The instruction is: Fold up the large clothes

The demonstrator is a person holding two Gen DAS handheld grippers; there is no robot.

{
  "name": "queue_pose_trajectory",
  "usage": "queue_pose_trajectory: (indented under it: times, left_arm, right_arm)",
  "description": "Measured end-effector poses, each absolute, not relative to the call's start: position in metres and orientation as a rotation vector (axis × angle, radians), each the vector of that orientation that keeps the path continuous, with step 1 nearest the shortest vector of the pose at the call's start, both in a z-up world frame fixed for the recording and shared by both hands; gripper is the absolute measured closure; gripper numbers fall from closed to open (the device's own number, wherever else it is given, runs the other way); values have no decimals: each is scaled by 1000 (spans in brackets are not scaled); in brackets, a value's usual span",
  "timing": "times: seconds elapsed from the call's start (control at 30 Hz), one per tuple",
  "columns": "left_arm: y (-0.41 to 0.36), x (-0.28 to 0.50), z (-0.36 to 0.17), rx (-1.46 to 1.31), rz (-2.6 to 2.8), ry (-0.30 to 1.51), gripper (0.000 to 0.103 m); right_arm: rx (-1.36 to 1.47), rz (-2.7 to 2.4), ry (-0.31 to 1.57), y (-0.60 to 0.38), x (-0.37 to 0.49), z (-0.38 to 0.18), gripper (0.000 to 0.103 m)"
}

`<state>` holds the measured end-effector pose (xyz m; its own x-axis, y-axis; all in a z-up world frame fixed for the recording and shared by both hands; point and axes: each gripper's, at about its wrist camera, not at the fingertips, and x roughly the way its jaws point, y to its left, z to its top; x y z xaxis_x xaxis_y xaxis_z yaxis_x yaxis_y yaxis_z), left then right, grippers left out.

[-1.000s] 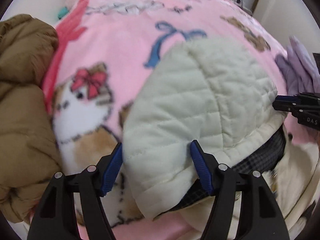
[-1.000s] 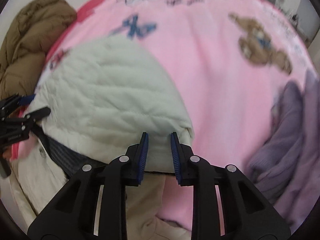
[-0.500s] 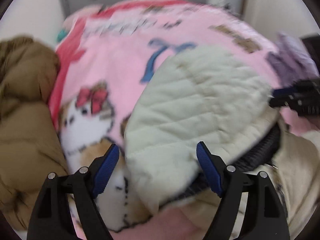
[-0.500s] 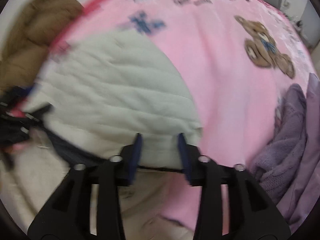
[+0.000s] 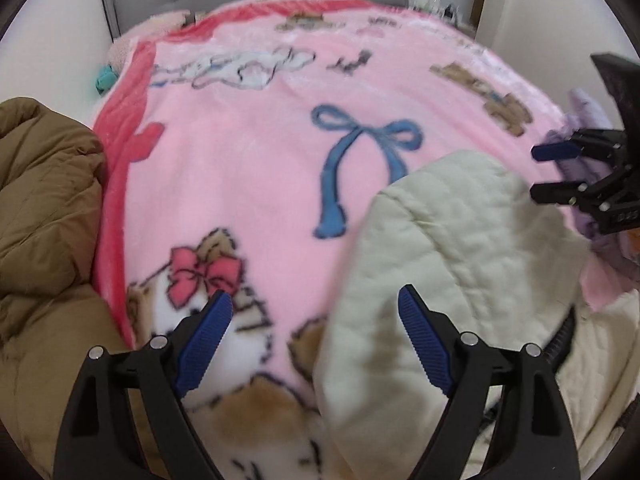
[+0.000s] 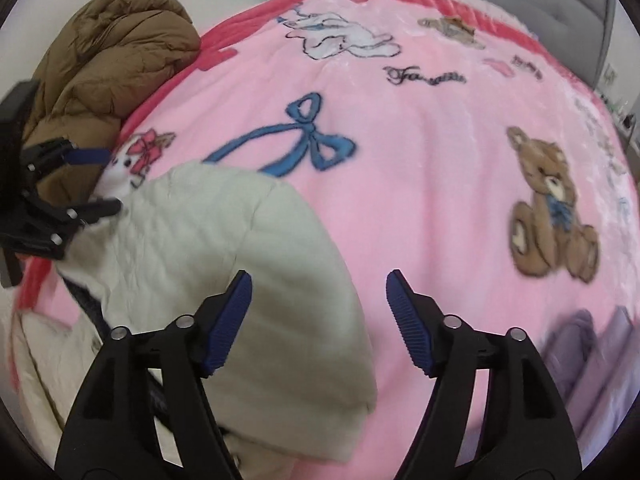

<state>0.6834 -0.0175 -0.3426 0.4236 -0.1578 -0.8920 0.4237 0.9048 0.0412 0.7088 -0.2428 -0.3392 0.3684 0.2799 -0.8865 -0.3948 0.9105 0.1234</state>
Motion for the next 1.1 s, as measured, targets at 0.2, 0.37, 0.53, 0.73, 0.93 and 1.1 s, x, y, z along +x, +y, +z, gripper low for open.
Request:
queue_pose_trajectory:
  times: [0.2, 0.37, 0.53, 0.73, 0.93, 1.1]
  left_arm:
    - [-30, 695, -371, 332, -423, 1147, 19]
    - [-35, 698, -386, 244, -455, 1196, 37]
    - [-42, 690, -384, 201, -436, 1152, 77]
    - [-25, 650, -338, 196, -520, 970, 89]
    - [-10, 578, -281, 249, -616, 847, 92]
    - [-5, 513, -255, 311, -643, 801, 96]
  right_arm:
    - [-20, 442, 1279, -238, 738, -379, 30]
    - [36, 481, 1220, -238, 720, -390, 51]
    - [109, 508, 1138, -247, 706, -377, 87]
    - [-37, 537, 942, -247, 656, -316, 95]
    - [-93, 576, 775, -254, 578, -261, 95]
    - [-162, 586, 712, -252, 508, -245, 95]
